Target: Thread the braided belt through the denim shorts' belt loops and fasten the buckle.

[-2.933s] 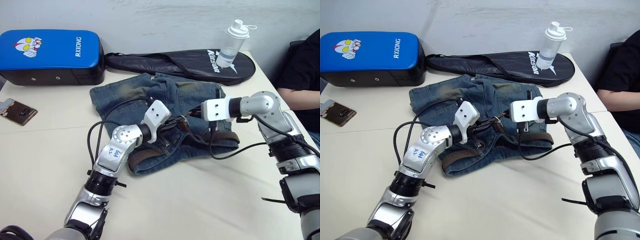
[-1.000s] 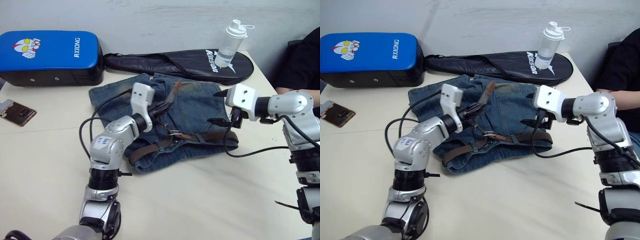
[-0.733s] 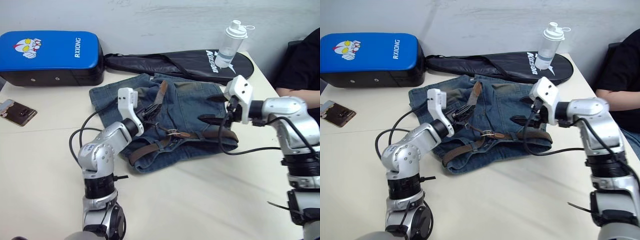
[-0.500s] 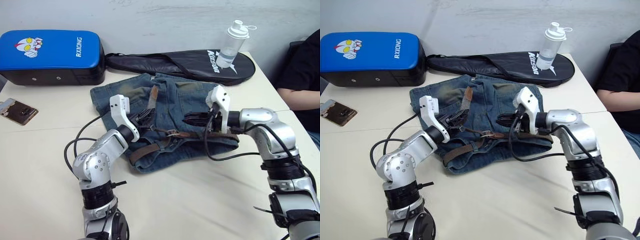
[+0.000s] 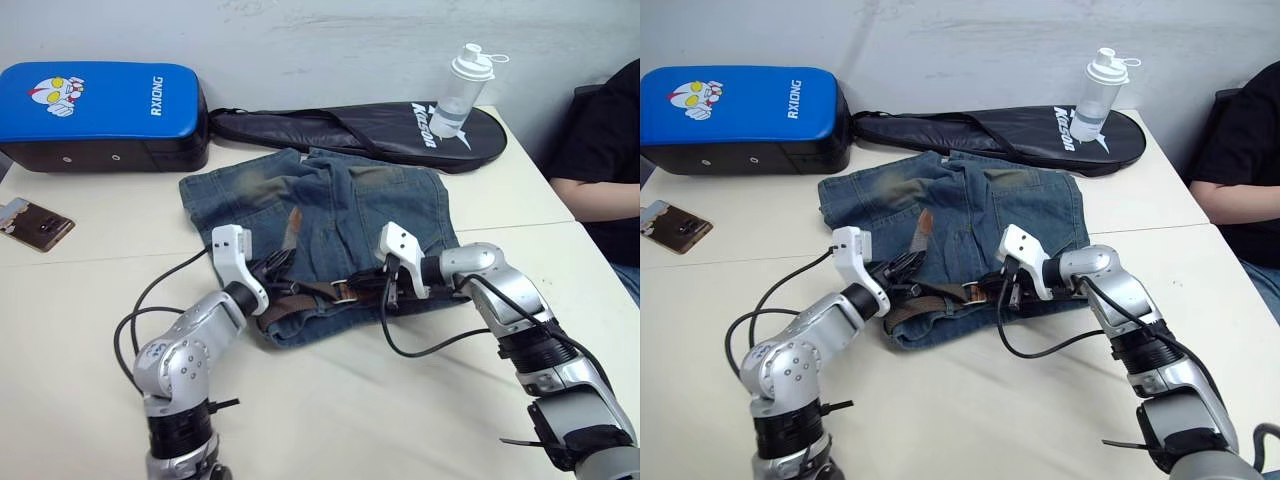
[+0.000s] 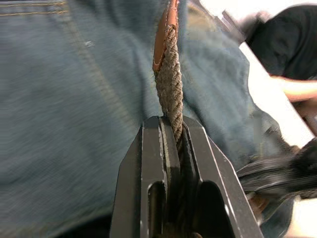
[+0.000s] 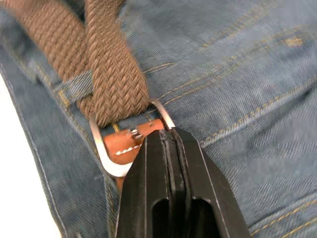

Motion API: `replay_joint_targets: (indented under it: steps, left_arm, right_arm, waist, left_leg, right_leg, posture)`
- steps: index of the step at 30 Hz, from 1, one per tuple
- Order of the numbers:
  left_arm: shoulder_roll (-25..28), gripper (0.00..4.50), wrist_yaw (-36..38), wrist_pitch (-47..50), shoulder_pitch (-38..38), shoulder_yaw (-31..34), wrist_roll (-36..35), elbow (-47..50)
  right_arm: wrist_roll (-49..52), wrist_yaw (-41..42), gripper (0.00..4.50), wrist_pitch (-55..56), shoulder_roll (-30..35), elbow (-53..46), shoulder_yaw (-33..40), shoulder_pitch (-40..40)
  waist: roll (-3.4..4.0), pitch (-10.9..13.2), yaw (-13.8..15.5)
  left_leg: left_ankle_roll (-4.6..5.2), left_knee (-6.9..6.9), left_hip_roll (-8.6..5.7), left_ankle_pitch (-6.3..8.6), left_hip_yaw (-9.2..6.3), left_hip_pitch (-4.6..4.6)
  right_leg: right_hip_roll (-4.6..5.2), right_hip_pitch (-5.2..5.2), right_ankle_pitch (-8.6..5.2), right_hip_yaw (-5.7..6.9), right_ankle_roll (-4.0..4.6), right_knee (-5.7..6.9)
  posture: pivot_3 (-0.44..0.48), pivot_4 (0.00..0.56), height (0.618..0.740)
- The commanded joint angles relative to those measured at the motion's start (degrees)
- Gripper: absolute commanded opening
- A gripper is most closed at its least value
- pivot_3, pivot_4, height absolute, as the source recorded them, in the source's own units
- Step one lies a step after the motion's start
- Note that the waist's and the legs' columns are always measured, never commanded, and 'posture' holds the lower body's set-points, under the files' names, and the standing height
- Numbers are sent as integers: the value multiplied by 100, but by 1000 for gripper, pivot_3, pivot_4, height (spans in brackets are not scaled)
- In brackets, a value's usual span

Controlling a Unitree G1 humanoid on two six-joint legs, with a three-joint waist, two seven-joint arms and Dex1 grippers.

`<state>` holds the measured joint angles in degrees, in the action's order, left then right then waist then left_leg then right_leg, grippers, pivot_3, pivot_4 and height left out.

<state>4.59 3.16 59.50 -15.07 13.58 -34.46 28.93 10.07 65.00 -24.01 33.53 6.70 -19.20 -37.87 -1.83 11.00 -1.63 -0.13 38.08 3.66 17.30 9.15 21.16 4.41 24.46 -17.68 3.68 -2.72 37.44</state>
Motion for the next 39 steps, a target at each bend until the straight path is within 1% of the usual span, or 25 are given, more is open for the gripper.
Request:
replay_joint_targets:
  steps: [1, 3, 7, 10, 12, 15, 16, 18, 19, 21, 24, 27, 33, 34, 35, 36, 37, 38, 39]
  left_arm:
    - [233, 0, 68, -252, 201, 181, -48, 478]
    - [331, 0, 112, -267, 388, 214, -77, 539]
    - [429, 0, 172, -379, 553, 39, -61, 493]
    - [409, 0, 179, -471, 479, -116, -38, 385]
    - [423, 0, 194, -522, 424, -195, -25, 310]
    - [498, 0, 241, -548, 373, -265, -28, 248]
    - [528, 0, 251, -552, 367, -279, -28, 239]
    - [585, 0, 267, -563, 353, -295, -32, 218]
    - [614, 0, 277, -567, 349, -297, -38, 212]
    - [686, 0, 309, -569, 347, -305, -43, 211]
    - [796, 0, 405, -604, 379, -346, -47, 222]
    - [846, 0, 508, -679, 431, -404, -62, 239]
    - [896, 0, 668, -882, 464, -624, 31, 230]
    - [907, 0, 694, -931, 465, -668, 52, 233]
    - [928, 0, 724, -983, 471, -716, 86, 248]
    - [945, 0, 745, -1021, 476, -749, 112, 258]
    - [957, 0, 759, -1093, 504, -769, 150, 278]
    - [965, 0, 766, -1149, 526, -781, 175, 289]
    - [997, 0, 793, -1234, 571, -806, 225, 302]
  right_arm:
    - [-500, 183, 72, 269, 240, 393, -376, 244]
    - [-381, 206, 72, 597, 266, 183, -152, 292]
    - [-49, -60, 72, 450, 221, -267, 390, 277]
    - [386, -95, 72, -244, 104, -370, 739, 86]
    - [823, 203, 72, -619, 53, -245, 929, -98]
    - [1006, 480, 72, -1246, 265, -207, 912, -302]
    - [1121, 625, 522, -1500, 353, -233, 896, -349]
    - [1256, 859, 841, -1686, 498, -319, 875, -389]
    - [1309, 934, 1229, -1765, 558, -363, 877, -409]
    - [1323, 1082, 2146, -1808, 708, -454, 838, -422]
    - [1166, 1128, 3406, -1509, 823, -497, 819, -394]
    - [1174, 1160, 3406, -1453, 868, -526, 816, -330]
    - [972, 1008, 3406, -992, 708, -388, 728, -174]
    - [926, 937, 3406, -907, 649, -324, 725, -187]
    - [921, 910, 3406, -900, 603, -281, 716, -208]
    - [919, 903, 3406, -904, 574, -252, 711, -222]
    - [926, 898, 3406, -933, 544, -246, 698, -240]
    - [931, 895, 3406, -951, 526, -244, 689, -250]
    - [928, 884, 3406, -960, 482, -245, 663, -274]
  waist:
    - [-20, -13, 2]
    - [-30, -19, 3]
    - [-31, -18, 2]
    - [-26, -15, -5]
    - [-24, -14, -8]
    - [-22, -13, -4]
    - [-22, -13, 3]
    - [-22, -13, 10]
    - [-22, -12, 11]
    - [-22, -13, 12]
    - [-22, -12, -5]
    - [-21, -12, -4]
    - [-21, -12, 3]
    - [-12, -4, -25]
    - [11, 1, -75]
    - [18, 6, -119]
    - [34, 9, -124]
    - [35, 13, -85]
    - [38, 14, -1]
  left_leg:
    - [0, 0, 0, 0, 0, 0]
    - [1, 0, 0, 2, -2, -1]
    - [0, 0, 0, 5, -4, 2]
    - [0, 0, 1, 6, -4, 6]
    - [0, -2, 3, 6, -4, 6]
    - [2, -3, 3, 6, -4, 7]
    - [3, -3, 4, 7, -5, 7]
    - [9, -4, 3, 10, -6, 10]
    - [12, -4, 3, 13, -6, 12]
    - [17, -4, 2, 15, -6, 16]
    - [19, -5, 2, 18, -5, 17]
    - [16, -7, 4, 18, -5, 17]
    - [14, -8, 2, 19, -4, 18]
    - [14, -8, 2, 19, -4, 18]
    - [30, -15, -23, 11, -75, 62]
    - [34, -35, -52, -15, -170, 59]
    - [41, -85, -100, -64, -286, 56]
    - [42, -102, -129, -105, -378, 59]
    - [29, -77, -121, -113, -368, 84]
  right_leg:
    - [1, -1, 0, 0, 0, -1]
    - [3, -4, 0, 1, 0, -2]
    - [4, -3, 0, 2, 1, -4]
    - [4, 2, 2, 1, 4, -4]
    - [3, 4, 1, 2, 5, -3]
    - [3, 6, 1, 3, 6, -4]
    - [3, 6, 1, 3, 7, -4]
    - [4, 6, 1, 5, 7, -8]
    - [5, 5, 1, 5, 7, -12]
    - [7, 5, 1, 6, 7, -18]
    - [7, 5, 2, 6, 6, -25]
    - [4, 6, 1, 7, 6, -26]
    - [7, 4, 2, 7, 4, -32]
    - [7, 4, 3, 7, 4, -33]
    - [33, -45, 5, 69, 0, -54]
    - [59, -105, 6, 161, -3, -95]
    - [111, -169, 5, 286, -5, -142]
    - [140, -183, 14, 370, -18, -155]
    - [136, -150, 12, 364, -14, -156]
  posture:
    - [0, 150, 740]
    - [0, 150, 740]
    - [0, 150, 740]
    - [0, 150, 740]
    - [0, 150, 740]
    - [0, 150, 740]
    - [0, 150, 740]
    - [0, 150, 740]
    - [0, 150, 740]
    - [0, 150, 740]
    - [0, 150, 740]
    - [0, 150, 740]
    - [0, 150, 740]
    - [0, 150, 740]
    - [0, 150, 740]
    - [0, 150, 740]
    - [0, 150, 740]
    - [0, 150, 740]
    - [0, 150, 740]
